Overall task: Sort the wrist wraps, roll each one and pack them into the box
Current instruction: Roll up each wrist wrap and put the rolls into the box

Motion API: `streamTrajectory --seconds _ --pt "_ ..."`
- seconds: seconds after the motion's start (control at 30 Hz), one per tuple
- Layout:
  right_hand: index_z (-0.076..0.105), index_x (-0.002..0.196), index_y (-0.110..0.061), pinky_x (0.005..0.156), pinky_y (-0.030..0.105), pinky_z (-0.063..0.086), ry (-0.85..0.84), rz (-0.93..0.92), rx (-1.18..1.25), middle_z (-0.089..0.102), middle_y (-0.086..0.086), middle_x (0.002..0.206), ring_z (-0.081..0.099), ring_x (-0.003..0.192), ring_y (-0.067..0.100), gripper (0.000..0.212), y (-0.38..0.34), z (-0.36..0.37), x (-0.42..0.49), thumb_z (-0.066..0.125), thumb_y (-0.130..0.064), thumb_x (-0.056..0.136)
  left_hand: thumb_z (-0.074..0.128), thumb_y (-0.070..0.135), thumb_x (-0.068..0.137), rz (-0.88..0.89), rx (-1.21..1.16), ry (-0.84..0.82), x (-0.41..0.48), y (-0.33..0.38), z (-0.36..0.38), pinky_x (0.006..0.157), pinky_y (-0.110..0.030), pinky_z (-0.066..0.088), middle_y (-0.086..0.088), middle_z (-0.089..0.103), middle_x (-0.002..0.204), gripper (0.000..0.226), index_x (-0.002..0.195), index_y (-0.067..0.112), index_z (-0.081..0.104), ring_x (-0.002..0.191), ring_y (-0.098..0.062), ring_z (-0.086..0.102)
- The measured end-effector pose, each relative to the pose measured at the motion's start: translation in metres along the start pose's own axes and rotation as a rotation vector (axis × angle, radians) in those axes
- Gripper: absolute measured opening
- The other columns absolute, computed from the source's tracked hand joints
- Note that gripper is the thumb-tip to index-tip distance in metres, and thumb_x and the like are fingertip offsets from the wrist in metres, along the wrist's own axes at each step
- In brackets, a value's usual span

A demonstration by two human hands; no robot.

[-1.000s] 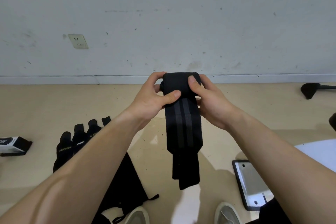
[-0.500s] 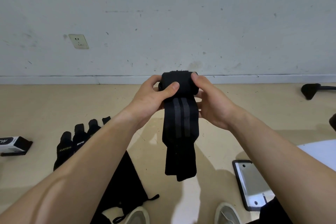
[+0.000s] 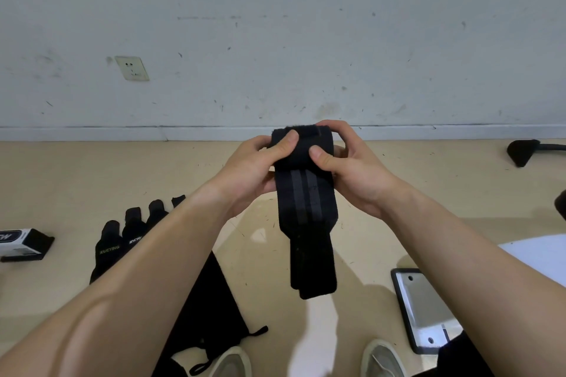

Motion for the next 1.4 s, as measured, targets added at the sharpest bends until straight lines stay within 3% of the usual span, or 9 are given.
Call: streamTrajectory --seconds 0.13,0.33,0.53,0.73,0.9,1.03,1.13,1.23,1.4 --pt "0.055 0.131 -0.03 0.09 0.044 0.059 -0.026 0.053 0.002 0.067 0.014 0.12 0.071 0.101 0.028 0.045 -0.003 -0.001 -0.001 0.073 -0.016 0.093 0.079 0.037 0.077 0.042 -0.009 0.042 0.001 0.0 -0.002 0.083 -0.034 0.061 -0.009 0.075 0.113 0.062 0.129 0.008 0.064 0.1 -0.027 0.077" --pt "0.061 0.128 -0.032 0.093 0.049 0.059 0.007 0.192 -0.139 0.07 0.001 0.123 0.075 0.102 0.026 0.045 -0.004 0.001 -0.002 0.059 -0.061 0.093 0.086 0.021 0.083 0.077 0.051 0.034 0.001 -0.005 0.0 0.093 -0.043 0.061 -0.015 0.072 0.118 0.051 0.128 0.018 0.063 0.106 -0.029 0.075" --pt "0.06 0.126 -0.02 0.077 0.039 0.061 0.052 0.134 -0.068 0.075 0.002 0.104 0.076 0.089 0.023 0.04 -0.004 -0.001 -0.003 0.067 -0.043 0.094 0.078 0.021 0.09 0.045 0.057 0.021 0.0 -0.006 0.001 0.076 -0.031 0.061 -0.008 0.071 0.122 0.046 0.132 0.023 0.06 0.104 -0.023 0.075" --pt "0.053 0.13 -0.02 0.071 0.036 0.058 0.052 0.095 -0.11 0.068 0.016 0.097 0.071 0.083 0.028 0.04 -0.003 0.001 -0.003 0.071 -0.023 0.094 0.063 0.049 0.097 -0.071 0.011 -0.037 -0.001 -0.005 0.005 0.076 -0.035 0.061 -0.007 0.076 0.104 0.051 0.124 0.007 0.069 0.088 -0.021 0.077" --pt "0.054 0.132 -0.027 0.069 0.031 0.056 0.019 0.062 -0.153 0.066 0.012 0.103 0.069 0.08 0.02 0.044 -0.006 0.003 -0.005 0.069 -0.009 0.094 0.068 0.023 0.099 -0.053 -0.033 0.058 0.001 -0.006 0.001 0.068 -0.034 0.061 -0.012 0.07 0.111 0.039 0.132 0.005 0.06 0.083 -0.021 0.078" --pt "0.056 0.129 -0.046 0.086 0.033 0.055 0.085 -0.02 -0.192 0.066 -0.002 0.124 0.071 0.104 0.015 0.039 -0.016 0.0 -0.007 0.067 -0.03 0.096 0.074 0.022 0.094 -0.008 -0.11 0.1 0.001 0.002 -0.005 0.076 -0.039 0.063 -0.007 0.072 0.107 0.038 0.129 0.009 0.062 0.089 -0.025 0.078" --pt "0.066 0.107 -0.042 0.09 0.029 0.047 0.178 -0.208 -0.422 0.065 -0.013 0.122 0.062 0.113 0.012 0.041 -0.03 -0.004 -0.013 0.056 -0.015 0.078 0.077 0.02 0.092 0.014 -0.161 0.153 0.0 0.007 -0.015 0.083 -0.044 0.064 -0.002 0.078 0.098 0.043 0.131 0.013 0.061 0.097 -0.032 0.078" --pt "0.065 0.104 -0.042 0.086 0.022 0.047 0.024 -0.261 -0.576 0.063 -0.016 0.121 0.057 0.113 0.006 0.052 -0.036 0.004 -0.026 0.05 -0.01 0.066 0.078 0.016 0.091 0.031 -0.176 0.184 0.001 0.007 -0.021 0.087 -0.047 0.063 -0.005 0.076 0.105 0.045 0.131 0.015 0.059 0.101 -0.034 0.077" --pt "0.071 0.092 -0.037 0.09 0.028 0.047 0.025 -0.367 -0.709 0.06 -0.014 0.111 0.058 0.108 0.01 0.021 -0.033 0.014 -0.034 0.076 -0.018 0.087 0.076 0.009 0.09 0.032 -0.177 0.193 0.004 0.004 -0.02 0.088 -0.047 0.063 -0.002 0.073 0.095 0.043 0.128 0.019 0.059 0.096 -0.033 0.075"
Point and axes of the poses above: each hand's wrist, its own x-axis towards the middle knuckle, its own z-axis out of the palm, y = z × x, the point moved 2 cm from there along x, towards the middle knuckle
